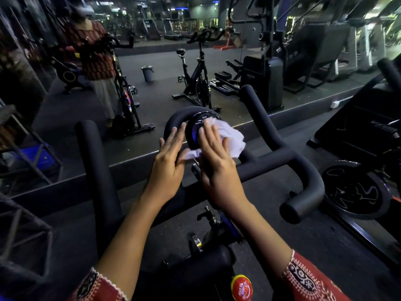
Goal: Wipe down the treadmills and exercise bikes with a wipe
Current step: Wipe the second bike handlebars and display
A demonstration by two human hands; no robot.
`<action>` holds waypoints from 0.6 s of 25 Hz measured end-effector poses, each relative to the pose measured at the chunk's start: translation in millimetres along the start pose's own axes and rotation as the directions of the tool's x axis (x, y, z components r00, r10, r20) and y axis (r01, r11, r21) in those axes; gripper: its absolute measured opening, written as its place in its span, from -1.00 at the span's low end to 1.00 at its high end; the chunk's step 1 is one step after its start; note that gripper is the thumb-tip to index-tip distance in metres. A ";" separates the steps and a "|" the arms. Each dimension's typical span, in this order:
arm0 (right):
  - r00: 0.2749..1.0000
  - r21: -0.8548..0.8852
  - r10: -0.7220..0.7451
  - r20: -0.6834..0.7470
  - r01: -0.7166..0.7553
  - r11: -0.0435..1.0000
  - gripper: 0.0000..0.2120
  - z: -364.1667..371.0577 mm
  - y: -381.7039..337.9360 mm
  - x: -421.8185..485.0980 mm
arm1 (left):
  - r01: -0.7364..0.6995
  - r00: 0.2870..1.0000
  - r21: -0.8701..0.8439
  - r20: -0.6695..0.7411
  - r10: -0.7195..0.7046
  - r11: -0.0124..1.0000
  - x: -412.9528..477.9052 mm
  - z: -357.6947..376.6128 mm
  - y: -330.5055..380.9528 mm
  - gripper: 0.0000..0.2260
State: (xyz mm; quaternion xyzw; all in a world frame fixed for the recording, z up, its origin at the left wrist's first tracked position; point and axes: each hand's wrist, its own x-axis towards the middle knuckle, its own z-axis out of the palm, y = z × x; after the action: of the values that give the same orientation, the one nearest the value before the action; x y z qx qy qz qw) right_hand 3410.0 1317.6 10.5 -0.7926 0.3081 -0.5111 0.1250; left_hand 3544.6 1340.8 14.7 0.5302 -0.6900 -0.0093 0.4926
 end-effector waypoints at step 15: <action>0.989 0.018 0.136 0.052 -0.137 0.990 -0.50 -10.1 6.0 17.1 | 0.021 1.000 0.012 -0.019 -0.020 1.000 0.9 0.1 2.2 -0.51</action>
State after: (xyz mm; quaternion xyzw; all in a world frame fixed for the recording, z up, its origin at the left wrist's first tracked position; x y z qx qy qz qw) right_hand 3403.8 1303.5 24.5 -0.7810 0.3531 -0.4841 0.1760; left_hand 3543.0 1341.0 16.4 0.5405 -0.6799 -0.0050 0.4956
